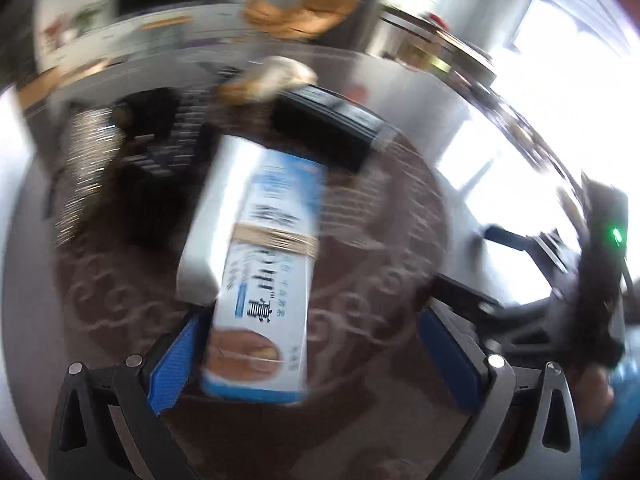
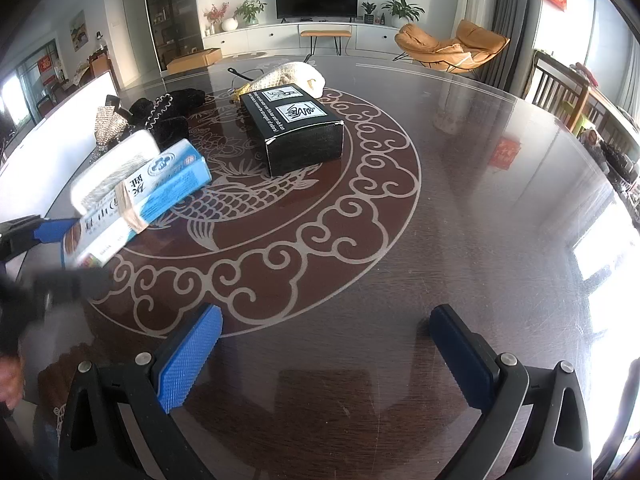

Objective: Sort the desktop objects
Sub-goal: 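Close the left tool on the blue-and-white nail cream box and lift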

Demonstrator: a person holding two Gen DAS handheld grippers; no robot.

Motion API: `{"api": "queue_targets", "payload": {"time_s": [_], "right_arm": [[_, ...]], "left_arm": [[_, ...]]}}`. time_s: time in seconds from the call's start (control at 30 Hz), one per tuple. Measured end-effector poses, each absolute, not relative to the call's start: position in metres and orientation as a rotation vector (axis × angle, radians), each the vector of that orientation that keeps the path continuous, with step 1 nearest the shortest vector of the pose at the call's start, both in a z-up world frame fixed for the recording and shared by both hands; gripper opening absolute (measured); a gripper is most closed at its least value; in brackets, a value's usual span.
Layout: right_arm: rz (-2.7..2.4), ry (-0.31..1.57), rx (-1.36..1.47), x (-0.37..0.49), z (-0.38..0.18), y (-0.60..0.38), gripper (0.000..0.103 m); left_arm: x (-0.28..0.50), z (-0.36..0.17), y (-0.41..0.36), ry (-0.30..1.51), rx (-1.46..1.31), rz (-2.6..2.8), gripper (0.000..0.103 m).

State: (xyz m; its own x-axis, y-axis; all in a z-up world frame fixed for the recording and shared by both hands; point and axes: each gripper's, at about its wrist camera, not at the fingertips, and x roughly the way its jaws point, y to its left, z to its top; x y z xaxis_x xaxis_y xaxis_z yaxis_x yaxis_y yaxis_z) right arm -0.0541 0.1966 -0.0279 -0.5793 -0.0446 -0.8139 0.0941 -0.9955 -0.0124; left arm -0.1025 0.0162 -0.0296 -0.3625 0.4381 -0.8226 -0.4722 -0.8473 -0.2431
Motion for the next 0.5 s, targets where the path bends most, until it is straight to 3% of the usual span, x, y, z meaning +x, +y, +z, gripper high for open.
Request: {"api": "queue_targets", "payload": {"time_s": [0.17, 0.5], "right_arm": [[-2.723, 0.083, 1.401, -0.054, -0.028, 0.197, 0.103], [-2.778, 0.015, 1.423, -0.050, -0.024, 0.206, 0.103]], "left_arm": [[-0.109, -0.031, 0.043, 0.223, -1.348, 2.253, 0.103], [-0.115, -0.037, 0.048, 0.223, -1.347, 2.289, 0.103]]}}
